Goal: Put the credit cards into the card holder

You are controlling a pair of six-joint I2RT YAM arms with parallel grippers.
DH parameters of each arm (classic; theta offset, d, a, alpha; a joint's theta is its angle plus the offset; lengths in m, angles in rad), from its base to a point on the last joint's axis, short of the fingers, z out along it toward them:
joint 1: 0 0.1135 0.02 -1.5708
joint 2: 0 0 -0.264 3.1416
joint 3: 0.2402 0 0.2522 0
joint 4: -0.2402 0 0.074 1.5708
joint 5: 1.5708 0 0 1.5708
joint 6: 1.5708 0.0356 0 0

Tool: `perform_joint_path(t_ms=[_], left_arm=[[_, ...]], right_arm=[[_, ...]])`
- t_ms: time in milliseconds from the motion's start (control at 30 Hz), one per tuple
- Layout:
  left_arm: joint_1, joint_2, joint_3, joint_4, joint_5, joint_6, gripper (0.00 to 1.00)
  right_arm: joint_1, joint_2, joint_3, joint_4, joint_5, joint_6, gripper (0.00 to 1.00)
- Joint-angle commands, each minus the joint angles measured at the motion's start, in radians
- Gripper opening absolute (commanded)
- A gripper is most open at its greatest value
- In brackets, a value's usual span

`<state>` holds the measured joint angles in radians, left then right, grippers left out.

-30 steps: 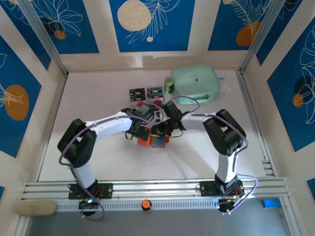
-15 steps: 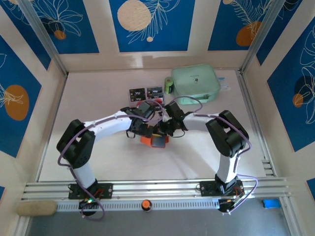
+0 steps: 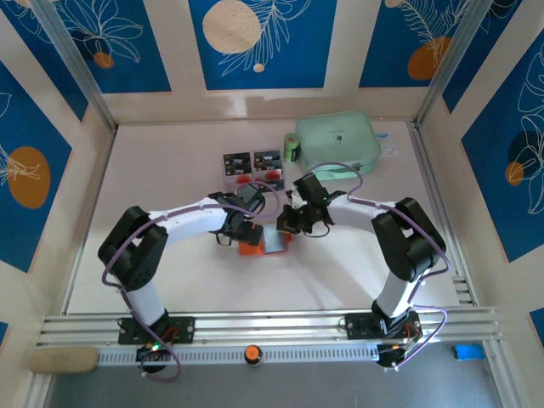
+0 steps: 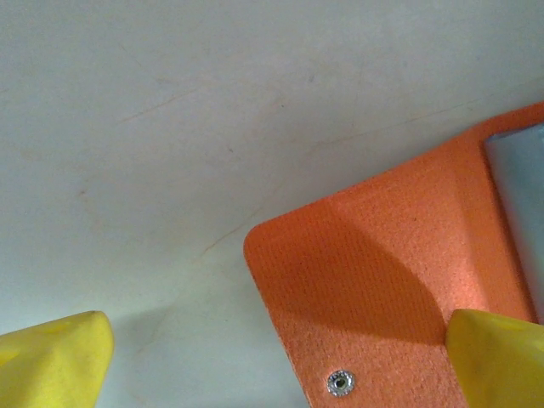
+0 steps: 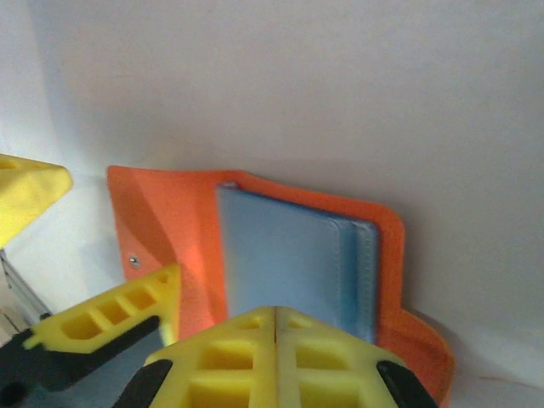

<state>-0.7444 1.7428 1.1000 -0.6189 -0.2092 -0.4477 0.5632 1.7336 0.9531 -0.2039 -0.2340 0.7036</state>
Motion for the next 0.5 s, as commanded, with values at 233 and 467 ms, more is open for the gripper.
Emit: perform_joint_path(t_ms=[233, 467], left_arm=[[-0.003, 0.022, 0.009, 0.008, 0.008, 0.009, 1.0], [-0.003, 0.035, 0.026, 0.009, -0.001, 0.031, 1.0]], right_arm=[[0.0, 0.028, 0.022, -0.037, 0.023, -0.062, 0.0], [-0.006, 0.058, 0.044, -0.06, 0.041, -0.094, 0.02]])
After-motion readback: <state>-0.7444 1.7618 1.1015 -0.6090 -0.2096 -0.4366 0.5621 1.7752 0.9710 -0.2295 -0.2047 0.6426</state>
